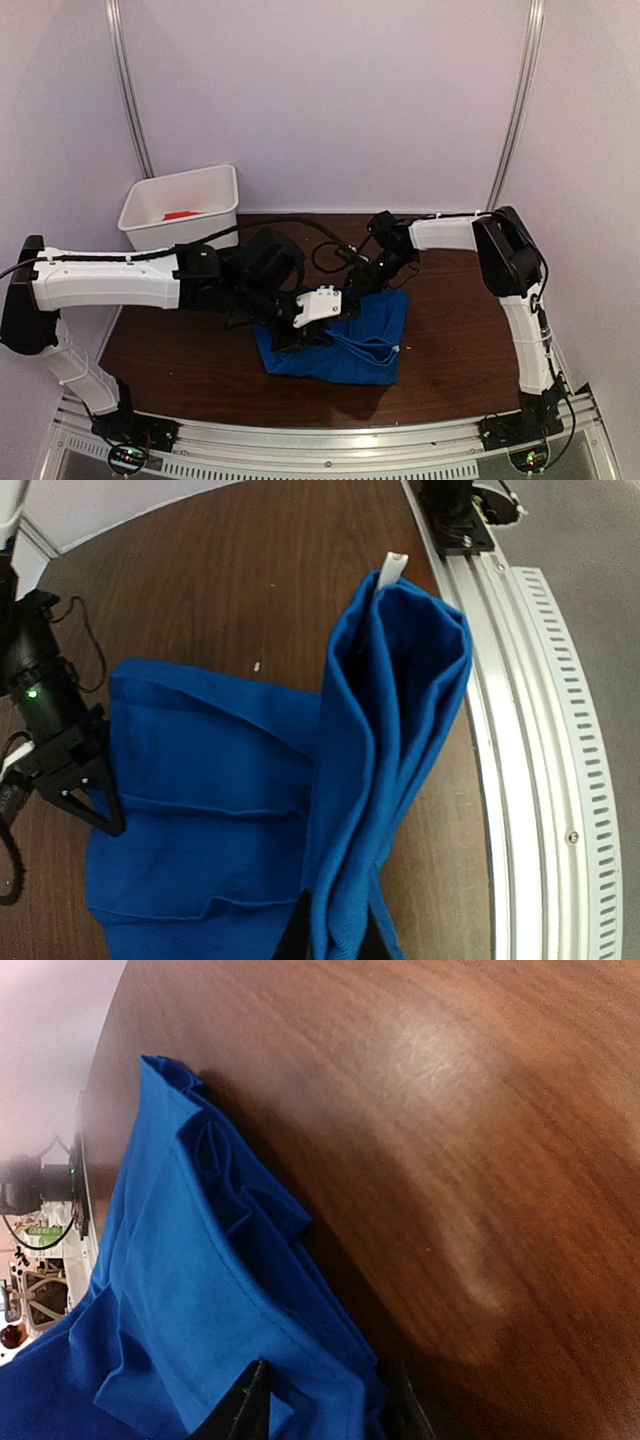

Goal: Fold and stack the mixed laundry pile
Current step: Fold the rectangle-folded skirt at the center of the board.

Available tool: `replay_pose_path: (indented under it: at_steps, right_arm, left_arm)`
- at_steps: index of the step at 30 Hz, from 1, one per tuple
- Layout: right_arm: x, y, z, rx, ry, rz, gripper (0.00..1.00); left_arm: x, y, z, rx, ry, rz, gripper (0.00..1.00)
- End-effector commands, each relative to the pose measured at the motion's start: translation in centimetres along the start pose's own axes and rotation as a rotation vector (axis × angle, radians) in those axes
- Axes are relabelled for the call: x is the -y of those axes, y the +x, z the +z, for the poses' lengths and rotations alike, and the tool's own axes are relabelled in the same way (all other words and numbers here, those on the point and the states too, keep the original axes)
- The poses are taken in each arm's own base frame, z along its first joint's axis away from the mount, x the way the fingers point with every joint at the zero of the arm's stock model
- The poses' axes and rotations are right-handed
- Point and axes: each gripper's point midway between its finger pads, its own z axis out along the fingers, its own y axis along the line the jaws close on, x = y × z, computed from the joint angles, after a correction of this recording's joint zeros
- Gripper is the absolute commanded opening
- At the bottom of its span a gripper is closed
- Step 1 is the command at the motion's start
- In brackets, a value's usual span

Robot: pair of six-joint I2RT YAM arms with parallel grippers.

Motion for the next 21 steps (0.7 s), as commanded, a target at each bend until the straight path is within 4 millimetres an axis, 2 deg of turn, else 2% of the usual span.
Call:
replay_pose_path:
  at_steps: [1, 6, 12, 15, 18, 21]
  right_arm:
    - [-1.0, 2.5, 0.5, -0.062, -0.039, 0.002, 0.38]
    - [-2.2, 2.8, 0.6, -0.056, -0.082, -0.012, 0.32]
    - [-2.7, 2.9, 0.6, -0.061, -0.105, -0.018, 0.26]
    - [-3.0, 2.7, 0.4, -0.057, -0.115, -0.020, 0.25]
    - [-3.2, 2.0, 0.1, -0.047, -0.115, -0.023, 0.26]
    - [-3.4, 1.0, -0.5, -0.034, -0.102, -0.029, 0.32]
  left_arm:
    - [-4.7, -1.6, -0.6, 0.059, -0.055, -0.068, 0.00]
    - [-9.7, -1.0, 0.2, 0.037, -0.128, -0.095, 0.00]
    - [-14.5, 0.2, 1.2, 0.042, -0.199, -0.136, 0.00]
    - [-16.2, 2.0, 1.5, 0.019, -0.237, -0.152, 0.00]
    - [-17.0, 3.9, 2.4, -0.011, -0.267, -0.147, 0.00]
    - [-17.7, 5.1, 3.3, -0.030, -0.300, -0.152, 0.00]
